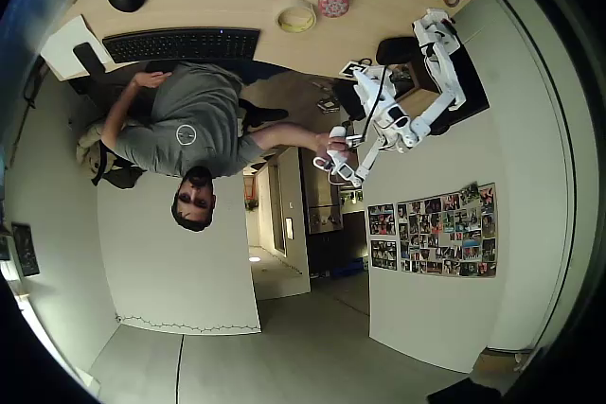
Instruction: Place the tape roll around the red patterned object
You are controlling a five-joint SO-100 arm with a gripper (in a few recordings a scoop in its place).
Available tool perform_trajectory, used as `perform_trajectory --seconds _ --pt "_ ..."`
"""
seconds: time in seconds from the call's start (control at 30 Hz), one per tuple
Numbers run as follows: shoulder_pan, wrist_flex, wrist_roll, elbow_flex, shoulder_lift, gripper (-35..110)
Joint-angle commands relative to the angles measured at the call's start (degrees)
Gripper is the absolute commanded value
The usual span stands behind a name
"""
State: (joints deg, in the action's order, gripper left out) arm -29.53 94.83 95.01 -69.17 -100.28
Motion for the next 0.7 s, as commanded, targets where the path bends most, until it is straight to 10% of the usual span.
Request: perform_trajectory --seconds 0.0,0.67 --pt "-0.2 -3.1 -0.7 -5.7 -3.9 32" --pt "-2.5 -21.1 -11.5 7.7 25.0 31"
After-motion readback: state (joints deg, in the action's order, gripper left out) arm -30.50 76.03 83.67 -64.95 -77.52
